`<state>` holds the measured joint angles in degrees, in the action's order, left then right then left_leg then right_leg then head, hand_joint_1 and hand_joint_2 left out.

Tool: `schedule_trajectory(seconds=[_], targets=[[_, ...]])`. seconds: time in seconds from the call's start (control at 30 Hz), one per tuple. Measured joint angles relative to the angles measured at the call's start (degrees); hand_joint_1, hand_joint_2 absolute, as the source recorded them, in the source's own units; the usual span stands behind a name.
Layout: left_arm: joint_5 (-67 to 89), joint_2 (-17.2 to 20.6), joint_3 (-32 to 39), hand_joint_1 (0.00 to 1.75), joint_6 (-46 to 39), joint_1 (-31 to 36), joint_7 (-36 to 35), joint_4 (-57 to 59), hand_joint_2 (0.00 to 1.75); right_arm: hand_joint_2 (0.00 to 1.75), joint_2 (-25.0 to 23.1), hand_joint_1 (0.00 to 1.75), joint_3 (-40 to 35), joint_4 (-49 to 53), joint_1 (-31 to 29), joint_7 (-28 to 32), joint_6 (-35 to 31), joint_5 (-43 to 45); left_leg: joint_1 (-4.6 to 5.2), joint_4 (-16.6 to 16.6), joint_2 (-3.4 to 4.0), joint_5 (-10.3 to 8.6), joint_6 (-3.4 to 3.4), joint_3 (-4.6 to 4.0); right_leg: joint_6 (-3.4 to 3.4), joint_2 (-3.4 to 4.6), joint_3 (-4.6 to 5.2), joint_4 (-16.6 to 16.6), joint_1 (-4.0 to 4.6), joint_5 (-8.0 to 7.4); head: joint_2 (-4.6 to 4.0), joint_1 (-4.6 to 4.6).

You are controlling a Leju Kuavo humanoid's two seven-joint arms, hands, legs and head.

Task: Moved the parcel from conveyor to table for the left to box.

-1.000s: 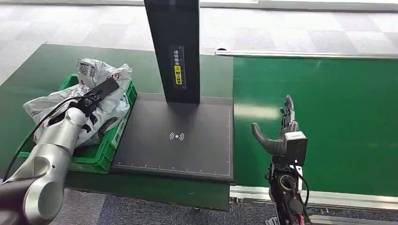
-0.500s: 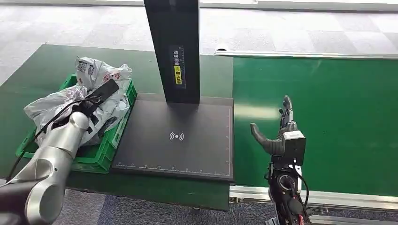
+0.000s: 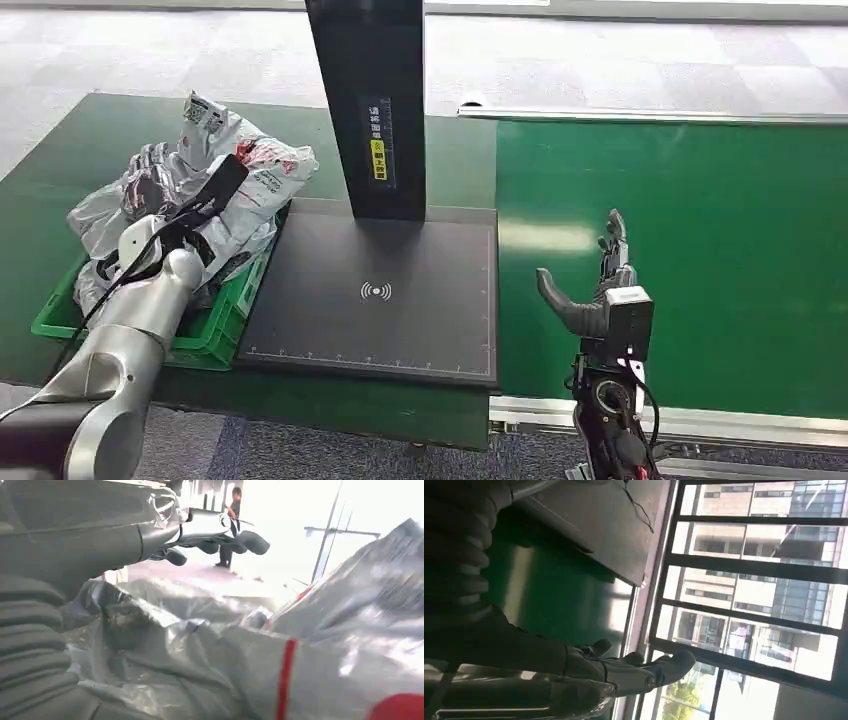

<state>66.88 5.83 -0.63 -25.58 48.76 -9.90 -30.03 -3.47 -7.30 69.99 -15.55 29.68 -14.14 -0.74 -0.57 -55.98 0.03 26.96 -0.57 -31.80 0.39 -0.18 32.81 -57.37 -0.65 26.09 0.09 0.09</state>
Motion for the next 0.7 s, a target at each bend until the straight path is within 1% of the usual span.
schedule_trajectory(seconds=[0.1, 0.2, 0.33, 0.43, 0.57, 0.7], targets=[[0.44, -0.89, -0.41, 0.0, -4.07, -0.56, 0.61, -2.01, 1.75, 1.75, 0.35, 0.0, 0.13, 0.02, -0.04, 0.41, 0.13, 0.37, 0.0, 0.0, 0.03, 0.0, 0.0, -0.01, 0.0, 0.02, 0.02, 0.0, 0.0, 0.0, 0.0, 0.0], [1.01, -1.46, -0.41, 0.0, -8.59, -1.6, 2.65, -4.81, 1.75, 1.75, 0.72, 0.0, 0.13, 0.02, -0.03, 1.2, 0.07, 1.27, 0.0, 0.0, 0.03, 0.01, 0.0, -0.03, 0.0, 0.02, 0.05, 0.0, 0.0, 0.0, 0.0, 0.0], [0.85, -2.03, -0.15, 0.0, -13.66, -3.36, 7.66, -9.86, 1.75, 1.75, 1.2, 0.0, 0.11, 0.02, -0.02, 1.92, -0.24, 2.6, -0.01, 0.0, 0.04, 0.01, -0.01, -0.06, 0.0, 0.03, 0.07, 0.0, 0.02, 0.0, 0.0, -0.02], [1.73, -3.1, 1.82, 0.0, -14.44, -5.26, 12.33, -15.57, 1.75, 1.75, 1.57, 0.0, -0.02, 0.02, -0.04, 2.38, -0.72, 3.28, -0.01, 0.01, 0.05, 0.01, -0.01, -0.09, 0.0, 0.03, 0.09, 0.0, 0.02, 0.0, 0.0, 0.0], [2.05, -3.91, 3.85, 0.0, -14.47, -6.63, 13.11, -20.21, 1.75, 1.75, 1.9, 0.0, -0.13, 0.0, -0.06, 2.47, -0.74, 3.28, -0.01, 0.0, 0.04, 0.01, -0.01, -0.1, 0.0, 0.03, 0.09, 0.0, 0.02, 0.0, 0.0, -0.02], [2.1, -4.28, 4.64, 0.0, -14.49, -7.3, 13.14, -22.14, 1.75, 1.75, 1.99, 0.0, -0.13, 0.0, -0.05, 2.49, -0.74, 3.28, -0.01, 0.0, 0.03, 0.01, 0.0, -0.1, 0.0, 0.03, 0.09, 0.0, 0.02, 0.0, 0.0, 0.0]])
